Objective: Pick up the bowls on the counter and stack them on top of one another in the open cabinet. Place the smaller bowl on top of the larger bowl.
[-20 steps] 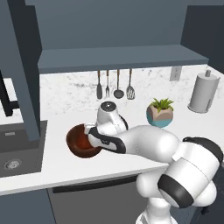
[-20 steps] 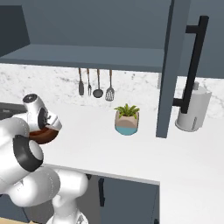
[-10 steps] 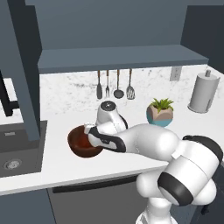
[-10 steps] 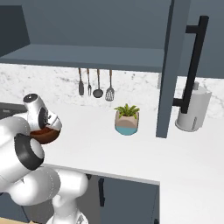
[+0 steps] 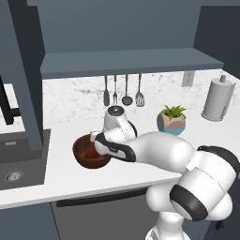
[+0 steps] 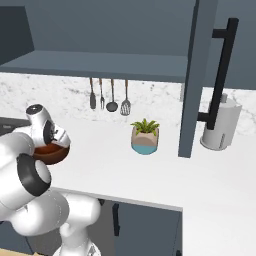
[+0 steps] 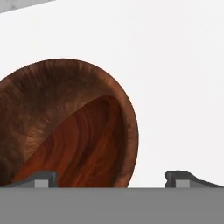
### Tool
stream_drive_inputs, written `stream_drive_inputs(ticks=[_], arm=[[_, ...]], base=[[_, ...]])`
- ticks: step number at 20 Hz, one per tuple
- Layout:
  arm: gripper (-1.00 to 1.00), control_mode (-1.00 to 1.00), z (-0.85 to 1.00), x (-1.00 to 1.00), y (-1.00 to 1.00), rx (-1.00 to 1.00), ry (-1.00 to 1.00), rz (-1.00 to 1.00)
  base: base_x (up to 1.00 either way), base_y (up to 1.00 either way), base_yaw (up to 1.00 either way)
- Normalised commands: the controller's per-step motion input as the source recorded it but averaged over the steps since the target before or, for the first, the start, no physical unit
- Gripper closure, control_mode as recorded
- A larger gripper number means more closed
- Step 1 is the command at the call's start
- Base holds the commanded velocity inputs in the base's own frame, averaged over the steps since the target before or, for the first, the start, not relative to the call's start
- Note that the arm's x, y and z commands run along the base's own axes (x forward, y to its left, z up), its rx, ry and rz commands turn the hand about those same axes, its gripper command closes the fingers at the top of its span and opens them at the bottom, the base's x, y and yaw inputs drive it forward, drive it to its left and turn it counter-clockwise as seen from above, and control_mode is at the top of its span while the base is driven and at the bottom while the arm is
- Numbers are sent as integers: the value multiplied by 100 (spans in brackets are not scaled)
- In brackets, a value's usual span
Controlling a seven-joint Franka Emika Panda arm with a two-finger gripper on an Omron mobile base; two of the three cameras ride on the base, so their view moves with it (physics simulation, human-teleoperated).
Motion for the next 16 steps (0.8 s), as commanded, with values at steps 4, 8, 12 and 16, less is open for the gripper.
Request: stream_drive_inputs(ticks=[4, 8, 12, 16], arm=[[-100, -100, 34, -6, -2, 0, 0, 0], [-100, -100, 12, -7, -5, 0, 0, 0], [-100, -100, -2, 1, -24, 0, 1, 0], [-100, -100, -15, 17, -13, 0, 7, 0]], base=[[0, 0, 0], [0, 0, 0], [0, 0, 0], [0, 0, 0]])
